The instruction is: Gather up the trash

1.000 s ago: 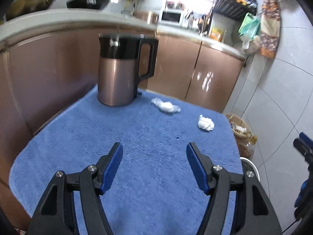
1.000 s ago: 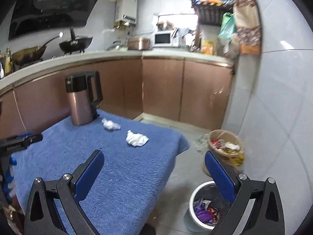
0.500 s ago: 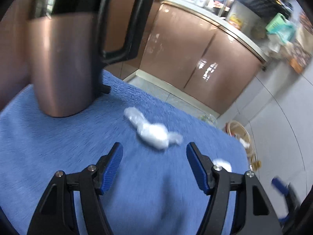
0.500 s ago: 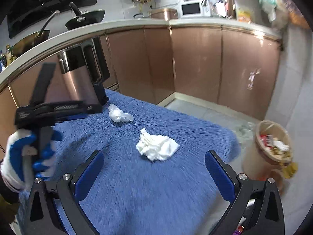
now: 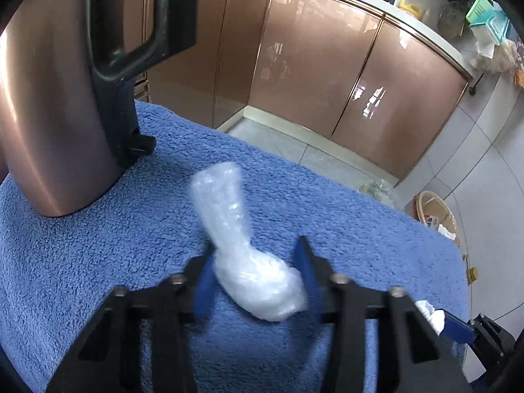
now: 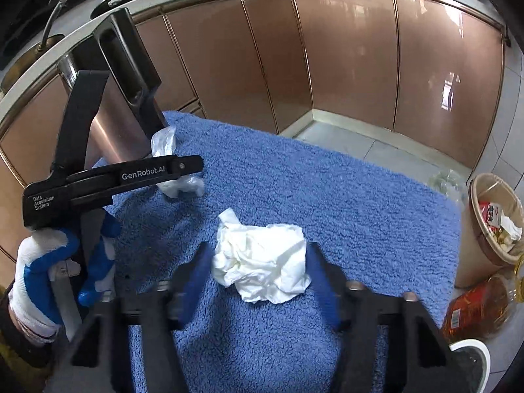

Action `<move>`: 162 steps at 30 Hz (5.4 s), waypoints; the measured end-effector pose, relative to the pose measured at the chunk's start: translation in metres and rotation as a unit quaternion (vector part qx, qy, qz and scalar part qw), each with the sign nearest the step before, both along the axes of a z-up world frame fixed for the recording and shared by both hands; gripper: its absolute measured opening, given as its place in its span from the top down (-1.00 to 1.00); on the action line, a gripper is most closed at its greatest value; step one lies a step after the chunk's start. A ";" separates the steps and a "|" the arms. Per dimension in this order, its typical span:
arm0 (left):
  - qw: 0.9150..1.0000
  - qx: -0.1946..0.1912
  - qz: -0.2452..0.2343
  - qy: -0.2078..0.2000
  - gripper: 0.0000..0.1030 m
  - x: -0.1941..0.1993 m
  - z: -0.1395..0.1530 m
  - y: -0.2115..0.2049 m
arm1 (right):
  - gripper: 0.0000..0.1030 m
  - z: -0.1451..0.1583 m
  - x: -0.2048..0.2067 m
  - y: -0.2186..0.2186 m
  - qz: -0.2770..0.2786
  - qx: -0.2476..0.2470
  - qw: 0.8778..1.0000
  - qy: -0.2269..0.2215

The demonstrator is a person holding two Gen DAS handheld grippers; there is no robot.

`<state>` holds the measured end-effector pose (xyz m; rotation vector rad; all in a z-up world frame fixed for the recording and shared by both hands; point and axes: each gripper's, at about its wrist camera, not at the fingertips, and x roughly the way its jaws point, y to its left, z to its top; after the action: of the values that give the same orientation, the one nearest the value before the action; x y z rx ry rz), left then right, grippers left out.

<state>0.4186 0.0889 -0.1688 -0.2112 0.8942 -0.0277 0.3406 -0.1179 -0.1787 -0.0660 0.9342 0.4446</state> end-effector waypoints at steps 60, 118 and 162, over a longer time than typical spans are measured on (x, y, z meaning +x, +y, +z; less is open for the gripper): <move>0.947 0.119 -0.267 -0.133 0.38 -0.312 0.109 -0.229 | 0.59 0.089 -0.318 -0.201 -0.240 0.016 0.962 -0.132; 0.964 0.120 -0.165 -0.172 -0.29 -0.281 0.125 -0.233 | -0.63 0.084 -0.285 -0.215 -0.315 -0.041 0.935 -0.159; 0.949 0.132 0.010 -0.287 -0.60 -0.375 0.185 -0.084 | -1.00 0.179 -0.364 -0.125 -0.299 -0.093 0.899 -0.305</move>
<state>0.0437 0.0052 0.0158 0.0422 0.3063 0.0477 -0.0239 -0.2427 0.0005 -0.0812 0.3332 -0.2422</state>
